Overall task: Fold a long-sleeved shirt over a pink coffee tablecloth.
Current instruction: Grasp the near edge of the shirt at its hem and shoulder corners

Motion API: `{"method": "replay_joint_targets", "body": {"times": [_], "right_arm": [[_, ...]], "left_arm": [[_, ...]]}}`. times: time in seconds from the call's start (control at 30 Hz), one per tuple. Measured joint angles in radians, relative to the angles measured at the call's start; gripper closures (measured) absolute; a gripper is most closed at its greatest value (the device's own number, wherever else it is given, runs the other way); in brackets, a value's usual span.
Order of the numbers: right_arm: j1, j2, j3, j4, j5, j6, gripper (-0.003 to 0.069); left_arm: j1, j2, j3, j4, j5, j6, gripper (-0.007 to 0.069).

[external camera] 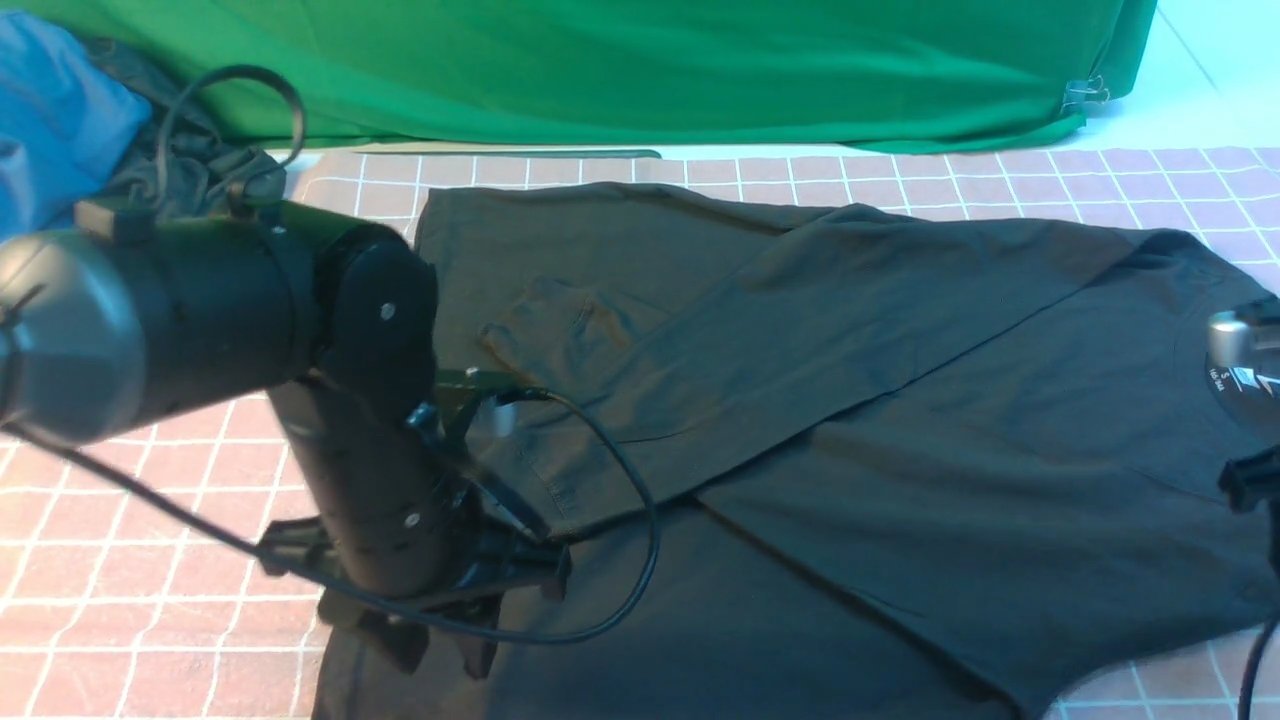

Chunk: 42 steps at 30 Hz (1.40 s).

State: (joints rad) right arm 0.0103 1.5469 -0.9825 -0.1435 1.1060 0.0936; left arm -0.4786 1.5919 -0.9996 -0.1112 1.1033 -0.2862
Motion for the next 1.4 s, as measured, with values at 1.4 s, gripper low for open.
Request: {"method": "replay_joint_targets", "body": {"times": [1.4], "right_arm": [[0.107,-0.238,0.094,0.067,-0.110,-0.042,0.0232]], "left_arm": [[0.099,-0.101,0.377,0.103,-0.394,-0.338,0.0582]]}}
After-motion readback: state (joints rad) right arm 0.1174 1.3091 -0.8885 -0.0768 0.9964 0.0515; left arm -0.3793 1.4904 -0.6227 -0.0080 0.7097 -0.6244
